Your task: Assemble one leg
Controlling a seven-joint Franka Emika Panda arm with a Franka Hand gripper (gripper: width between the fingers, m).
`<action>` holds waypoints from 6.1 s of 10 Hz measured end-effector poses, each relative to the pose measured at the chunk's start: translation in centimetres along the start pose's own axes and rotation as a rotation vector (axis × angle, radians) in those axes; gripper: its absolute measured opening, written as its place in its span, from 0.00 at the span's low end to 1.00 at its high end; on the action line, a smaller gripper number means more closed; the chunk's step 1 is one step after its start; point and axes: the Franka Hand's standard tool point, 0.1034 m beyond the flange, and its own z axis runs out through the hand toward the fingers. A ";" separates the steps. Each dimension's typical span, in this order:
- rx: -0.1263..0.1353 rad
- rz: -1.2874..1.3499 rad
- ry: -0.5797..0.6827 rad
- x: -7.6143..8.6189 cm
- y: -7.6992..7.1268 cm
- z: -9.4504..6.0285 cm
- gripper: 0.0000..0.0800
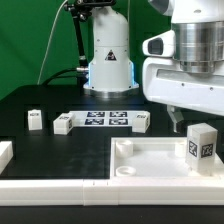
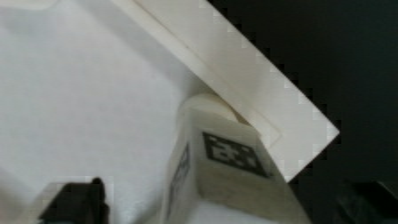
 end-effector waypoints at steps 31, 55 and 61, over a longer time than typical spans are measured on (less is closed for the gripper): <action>0.028 0.355 0.033 0.1 0.4 0.1 0.36; 0.001 -0.572 0.050 0.0 0.5 0.6 0.36; 0.024 0.109 0.048 -0.1 0.4 0.7 0.36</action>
Offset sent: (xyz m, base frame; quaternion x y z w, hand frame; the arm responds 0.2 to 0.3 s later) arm 0.0036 0.0054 0.0008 -0.0129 -0.0050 -0.2800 0.9599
